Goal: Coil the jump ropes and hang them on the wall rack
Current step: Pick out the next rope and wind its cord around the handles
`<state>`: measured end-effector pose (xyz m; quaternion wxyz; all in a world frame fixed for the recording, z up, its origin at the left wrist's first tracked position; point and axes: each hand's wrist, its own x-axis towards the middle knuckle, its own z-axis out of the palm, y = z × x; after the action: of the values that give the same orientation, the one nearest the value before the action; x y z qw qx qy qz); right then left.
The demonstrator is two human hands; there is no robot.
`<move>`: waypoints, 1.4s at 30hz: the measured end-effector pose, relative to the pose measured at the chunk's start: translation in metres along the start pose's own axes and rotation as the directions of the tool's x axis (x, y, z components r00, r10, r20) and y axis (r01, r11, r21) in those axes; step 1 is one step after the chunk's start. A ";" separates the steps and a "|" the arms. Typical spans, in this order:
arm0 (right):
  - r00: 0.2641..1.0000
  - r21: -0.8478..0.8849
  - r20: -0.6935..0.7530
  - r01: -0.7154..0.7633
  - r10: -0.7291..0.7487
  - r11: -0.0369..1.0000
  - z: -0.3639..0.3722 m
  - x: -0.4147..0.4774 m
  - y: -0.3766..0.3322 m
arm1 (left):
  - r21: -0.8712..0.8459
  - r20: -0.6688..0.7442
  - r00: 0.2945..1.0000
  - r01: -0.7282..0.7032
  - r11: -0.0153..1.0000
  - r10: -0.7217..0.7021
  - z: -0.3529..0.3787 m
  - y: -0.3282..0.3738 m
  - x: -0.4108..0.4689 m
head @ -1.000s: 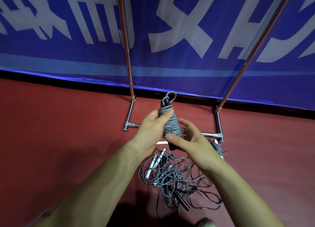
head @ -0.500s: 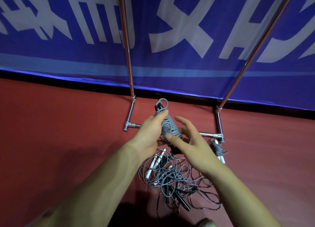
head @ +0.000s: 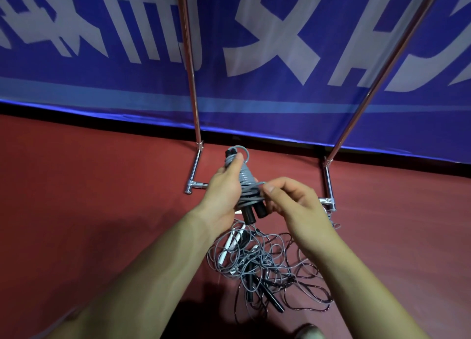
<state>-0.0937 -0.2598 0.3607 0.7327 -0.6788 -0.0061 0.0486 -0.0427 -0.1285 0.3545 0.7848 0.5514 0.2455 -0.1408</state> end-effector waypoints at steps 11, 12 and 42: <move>0.975 0.164 0.189 -0.149 0.117 0.975 -0.005 0.000 0.001 | -0.021 0.004 0.996 -0.090 0.996 0.090 -0.001 0.014 -0.009; 0.974 0.172 0.191 -0.156 0.122 0.973 -0.006 0.000 -0.001 | -0.027 -0.001 0.996 -0.093 0.995 0.093 -0.002 0.014 -0.009; 0.944 -0.486 -0.080 0.244 -0.321 0.839 0.015 -0.008 0.032 | -0.259 0.083 0.933 0.360 0.896 -0.351 -0.006 0.017 -0.006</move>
<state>-0.1045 -0.2431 0.3300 0.5435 -0.8291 -0.0600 -0.1169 -0.0413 -0.1170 0.3696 0.8176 0.3827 0.3455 -0.2562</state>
